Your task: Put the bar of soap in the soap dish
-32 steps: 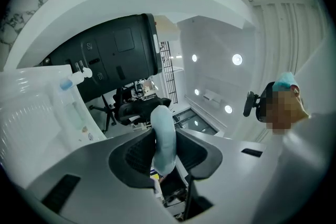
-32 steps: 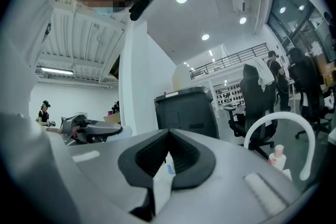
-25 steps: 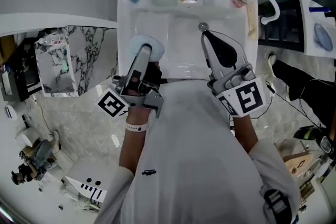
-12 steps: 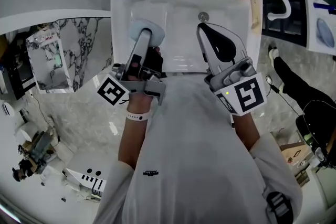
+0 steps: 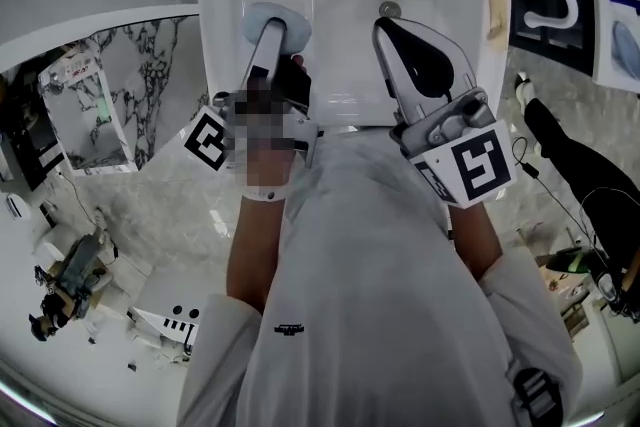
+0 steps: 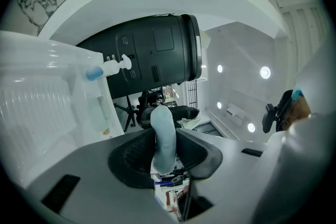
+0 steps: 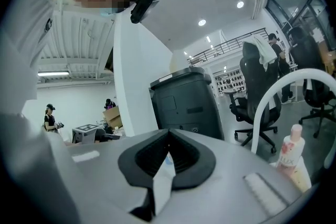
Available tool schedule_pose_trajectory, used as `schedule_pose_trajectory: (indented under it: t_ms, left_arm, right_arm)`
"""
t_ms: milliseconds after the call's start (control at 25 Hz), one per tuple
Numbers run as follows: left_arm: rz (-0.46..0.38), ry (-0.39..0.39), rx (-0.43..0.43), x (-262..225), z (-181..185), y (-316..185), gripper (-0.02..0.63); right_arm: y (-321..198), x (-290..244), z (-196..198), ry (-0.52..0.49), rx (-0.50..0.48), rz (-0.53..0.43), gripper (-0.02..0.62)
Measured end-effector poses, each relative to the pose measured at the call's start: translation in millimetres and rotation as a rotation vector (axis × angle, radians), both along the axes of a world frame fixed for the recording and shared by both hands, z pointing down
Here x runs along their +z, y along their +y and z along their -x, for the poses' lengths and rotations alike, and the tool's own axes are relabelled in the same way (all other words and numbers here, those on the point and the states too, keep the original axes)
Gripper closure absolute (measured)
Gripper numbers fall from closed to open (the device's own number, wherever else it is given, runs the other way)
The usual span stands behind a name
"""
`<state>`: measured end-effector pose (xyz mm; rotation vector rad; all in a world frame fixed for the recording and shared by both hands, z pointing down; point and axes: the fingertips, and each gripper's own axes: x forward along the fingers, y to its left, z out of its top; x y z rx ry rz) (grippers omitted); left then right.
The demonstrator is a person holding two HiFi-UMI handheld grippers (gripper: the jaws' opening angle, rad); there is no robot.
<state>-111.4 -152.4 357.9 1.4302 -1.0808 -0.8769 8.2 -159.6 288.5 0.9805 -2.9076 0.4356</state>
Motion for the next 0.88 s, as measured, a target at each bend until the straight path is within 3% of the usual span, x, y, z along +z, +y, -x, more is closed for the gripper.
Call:
schedule_pose_trajectory:
  t_ms: [280,880]
  left_arm:
    - [0.058,0.074,-0.027,35,4,-24,0.488]
    - [0.175,0.123,-0.078,118,10,-77,0.488]
  right_arm:
    - [-15,15,6,0.018,0.007,0.036,0.595]
    - [-36,41,6,0.026,0.040,0.098,0.595]
